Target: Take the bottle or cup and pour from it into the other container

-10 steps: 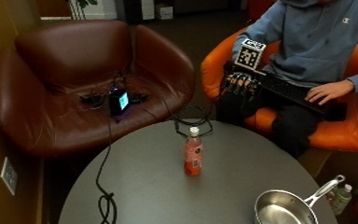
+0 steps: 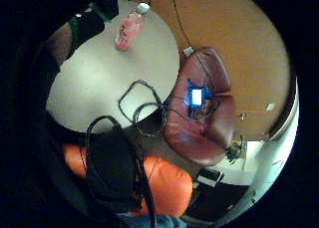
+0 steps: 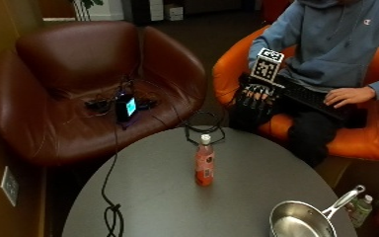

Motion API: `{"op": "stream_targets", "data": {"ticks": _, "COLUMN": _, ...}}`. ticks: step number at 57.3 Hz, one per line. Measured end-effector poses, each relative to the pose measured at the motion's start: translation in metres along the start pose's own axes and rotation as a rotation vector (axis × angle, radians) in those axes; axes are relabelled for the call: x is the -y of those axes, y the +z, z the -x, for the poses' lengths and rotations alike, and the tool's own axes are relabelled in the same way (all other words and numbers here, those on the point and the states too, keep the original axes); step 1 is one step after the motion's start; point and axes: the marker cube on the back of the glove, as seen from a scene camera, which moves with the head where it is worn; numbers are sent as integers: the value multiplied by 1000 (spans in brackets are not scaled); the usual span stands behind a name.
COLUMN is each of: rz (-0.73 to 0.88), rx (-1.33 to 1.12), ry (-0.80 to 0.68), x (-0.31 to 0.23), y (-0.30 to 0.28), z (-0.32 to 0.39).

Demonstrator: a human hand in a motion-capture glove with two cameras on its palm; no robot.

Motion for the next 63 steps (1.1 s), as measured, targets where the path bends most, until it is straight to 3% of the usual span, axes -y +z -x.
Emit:
{"op": "stream_targets", "data": {"ticks": 3, "rz": 227, "rx": 2, "ry": 43, "x": -19, "y": -2, "z": 5}}
{"op": "stream_targets", "data": {"ticks": 6, "rz": 273, "rx": 11, "ry": 42, "x": -12, "y": -3, "z": 10}}
{"op": "stream_targets", "data": {"ticks": 12, "rz": 99, "rx": 28, "ry": 18, "x": 19, "y": 3, "z": 22}}
{"op": "stream_targets", "data": {"ticks": 18, "rz": 265, "rx": 18, "ry": -8, "x": 9, "y": 5, "z": 40}}
{"op": "stream_targets", "data": {"ticks": 41, "rz": 222, "rx": 25, "ry": -94, "x": 67, "y": 14, "z": 82}}
{"op": "stream_targets", "data": {"ticks": 63, "rz": 275, "rx": 136, "ry": 13, "x": 94, "y": 31, "z": 15}}
